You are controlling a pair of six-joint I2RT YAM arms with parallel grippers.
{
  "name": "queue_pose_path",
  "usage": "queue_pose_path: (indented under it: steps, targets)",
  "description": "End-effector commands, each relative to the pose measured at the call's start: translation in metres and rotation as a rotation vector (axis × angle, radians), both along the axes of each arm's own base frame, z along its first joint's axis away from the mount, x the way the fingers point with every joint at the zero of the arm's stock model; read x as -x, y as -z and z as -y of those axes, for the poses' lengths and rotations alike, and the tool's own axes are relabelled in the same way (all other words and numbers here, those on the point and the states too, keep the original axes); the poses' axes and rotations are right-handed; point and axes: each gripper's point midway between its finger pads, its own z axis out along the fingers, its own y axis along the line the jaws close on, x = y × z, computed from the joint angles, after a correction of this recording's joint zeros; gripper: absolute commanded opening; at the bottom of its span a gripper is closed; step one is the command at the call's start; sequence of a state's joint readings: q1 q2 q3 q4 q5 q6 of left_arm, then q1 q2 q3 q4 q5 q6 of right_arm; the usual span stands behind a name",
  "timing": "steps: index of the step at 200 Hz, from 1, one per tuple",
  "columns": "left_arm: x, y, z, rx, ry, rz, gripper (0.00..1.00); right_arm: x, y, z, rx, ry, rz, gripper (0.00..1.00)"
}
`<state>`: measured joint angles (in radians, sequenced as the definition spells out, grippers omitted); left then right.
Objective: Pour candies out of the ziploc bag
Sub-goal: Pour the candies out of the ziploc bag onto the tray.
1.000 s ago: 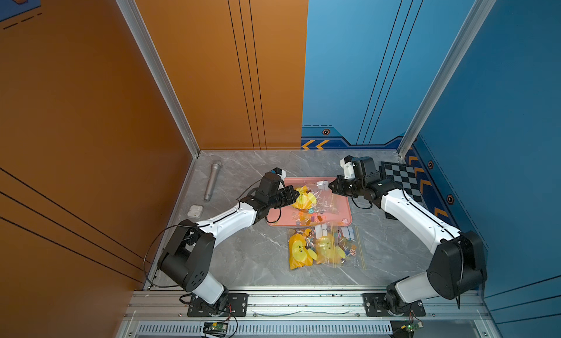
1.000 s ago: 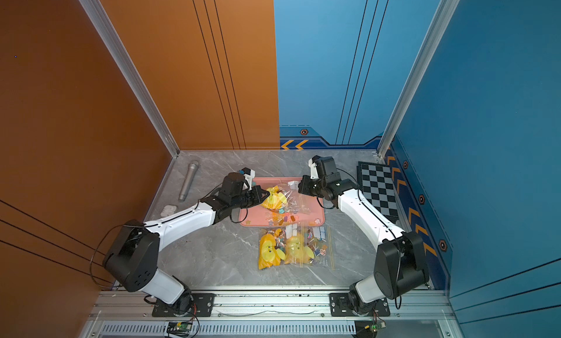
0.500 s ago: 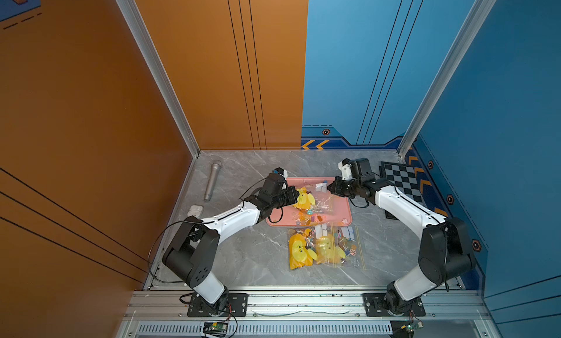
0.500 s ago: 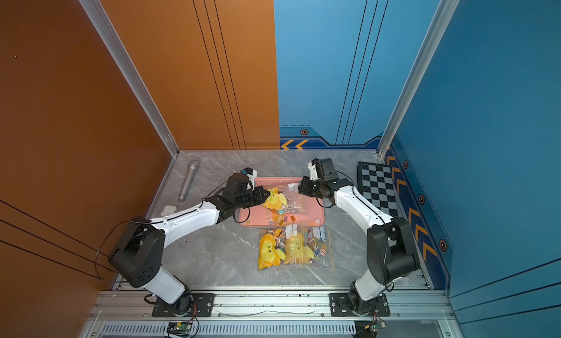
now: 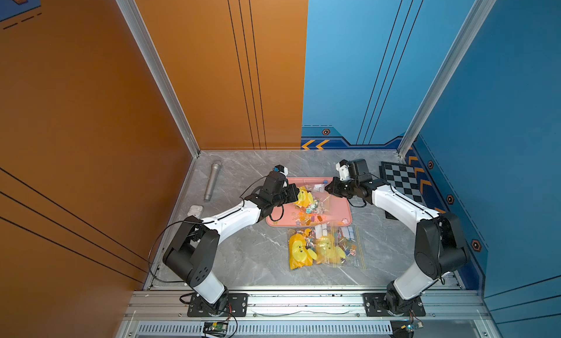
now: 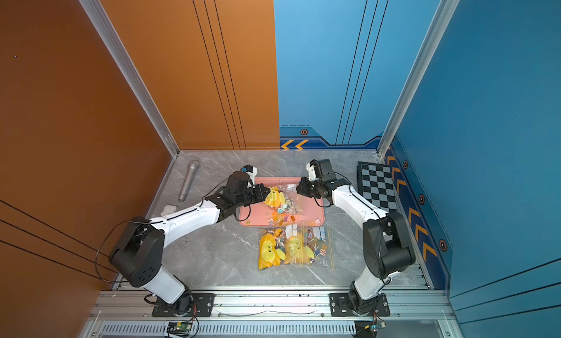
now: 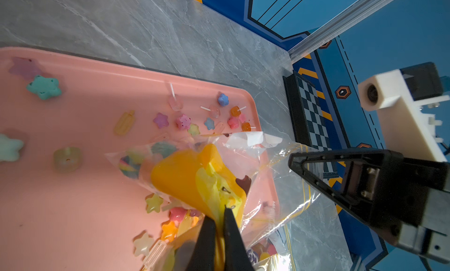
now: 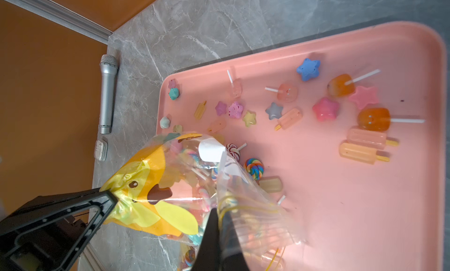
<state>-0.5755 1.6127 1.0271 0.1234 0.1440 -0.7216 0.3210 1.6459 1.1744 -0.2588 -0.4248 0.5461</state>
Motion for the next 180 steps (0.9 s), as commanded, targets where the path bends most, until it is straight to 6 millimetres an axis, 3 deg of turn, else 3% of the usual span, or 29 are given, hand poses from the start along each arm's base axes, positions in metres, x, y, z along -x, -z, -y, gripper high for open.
queue_pose_path:
  steps: [1,71,180]
  targets:
    - [-0.01,-0.041,0.004,0.032,-0.009,0.124,0.0,-0.004,-0.002,-0.001,-0.023,0.0,0.008,0.0]
    - [-0.008,-0.058,-0.001,0.029,-0.017,0.162,0.0,-0.004,-0.006,-0.004,-0.038,-0.005,0.017,0.0]
    - [-0.004,-0.077,-0.01,0.009,-0.035,0.21,0.0,-0.002,0.008,-0.006,-0.043,-0.02,-0.013,0.0]
